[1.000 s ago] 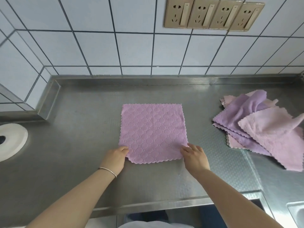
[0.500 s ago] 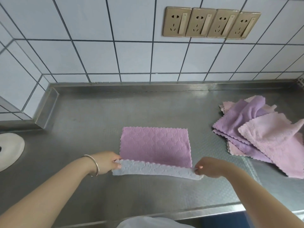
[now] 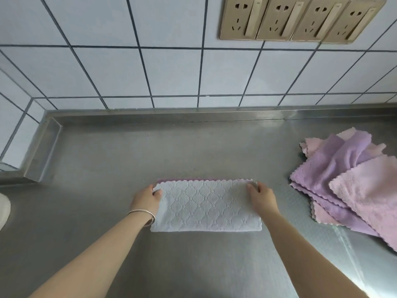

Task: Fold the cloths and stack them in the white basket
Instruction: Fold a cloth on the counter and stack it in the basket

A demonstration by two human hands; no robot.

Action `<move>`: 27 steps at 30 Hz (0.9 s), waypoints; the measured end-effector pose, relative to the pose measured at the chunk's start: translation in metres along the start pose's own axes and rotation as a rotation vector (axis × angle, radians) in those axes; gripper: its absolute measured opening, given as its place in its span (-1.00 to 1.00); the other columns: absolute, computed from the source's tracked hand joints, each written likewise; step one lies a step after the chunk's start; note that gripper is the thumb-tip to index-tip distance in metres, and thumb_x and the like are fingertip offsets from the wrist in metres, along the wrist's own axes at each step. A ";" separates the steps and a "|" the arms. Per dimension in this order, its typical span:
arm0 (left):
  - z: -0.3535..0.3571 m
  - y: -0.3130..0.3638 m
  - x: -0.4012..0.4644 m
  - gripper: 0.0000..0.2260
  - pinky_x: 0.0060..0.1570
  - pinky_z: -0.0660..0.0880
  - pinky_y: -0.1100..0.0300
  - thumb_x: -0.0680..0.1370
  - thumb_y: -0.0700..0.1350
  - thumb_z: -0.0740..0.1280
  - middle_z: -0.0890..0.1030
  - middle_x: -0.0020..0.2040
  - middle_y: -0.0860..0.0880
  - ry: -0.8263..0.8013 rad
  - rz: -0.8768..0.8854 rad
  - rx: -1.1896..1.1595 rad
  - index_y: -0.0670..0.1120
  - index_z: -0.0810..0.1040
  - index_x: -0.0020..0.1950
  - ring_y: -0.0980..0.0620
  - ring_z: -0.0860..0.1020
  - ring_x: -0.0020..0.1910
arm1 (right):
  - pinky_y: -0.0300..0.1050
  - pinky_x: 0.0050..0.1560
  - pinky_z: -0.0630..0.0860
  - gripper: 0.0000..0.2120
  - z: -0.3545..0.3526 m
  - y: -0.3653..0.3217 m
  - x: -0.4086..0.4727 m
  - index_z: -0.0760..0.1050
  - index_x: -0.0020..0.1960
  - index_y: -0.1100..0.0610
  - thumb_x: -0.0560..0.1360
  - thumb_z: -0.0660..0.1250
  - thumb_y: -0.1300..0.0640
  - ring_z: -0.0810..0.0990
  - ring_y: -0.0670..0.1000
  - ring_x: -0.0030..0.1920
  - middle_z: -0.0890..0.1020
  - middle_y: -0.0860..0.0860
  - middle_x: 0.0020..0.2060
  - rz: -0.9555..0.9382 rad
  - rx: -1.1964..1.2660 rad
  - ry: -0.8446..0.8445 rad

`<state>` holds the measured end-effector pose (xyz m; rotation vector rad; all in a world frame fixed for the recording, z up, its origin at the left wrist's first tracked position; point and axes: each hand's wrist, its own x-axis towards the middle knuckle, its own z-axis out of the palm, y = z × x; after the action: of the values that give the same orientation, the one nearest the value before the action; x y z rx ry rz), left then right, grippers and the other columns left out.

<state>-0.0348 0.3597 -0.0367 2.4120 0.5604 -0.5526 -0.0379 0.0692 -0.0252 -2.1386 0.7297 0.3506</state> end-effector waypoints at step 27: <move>0.012 -0.003 0.001 -0.63 -0.09 0.34 0.12 0.53 0.02 0.28 0.52 -0.13 -0.07 0.196 -0.100 -0.240 -0.12 0.38 0.27 -0.17 0.54 0.02 | -0.09 -0.10 0.39 -0.51 0.004 0.010 -0.007 0.21 0.41 0.12 0.54 0.26 0.04 0.46 -0.04 -0.16 0.46 -0.15 -0.33 0.084 0.073 0.116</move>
<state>-0.0386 0.3546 -0.0470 2.2300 0.7875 -0.2717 -0.0499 0.0700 -0.0301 -2.0762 0.8880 0.2414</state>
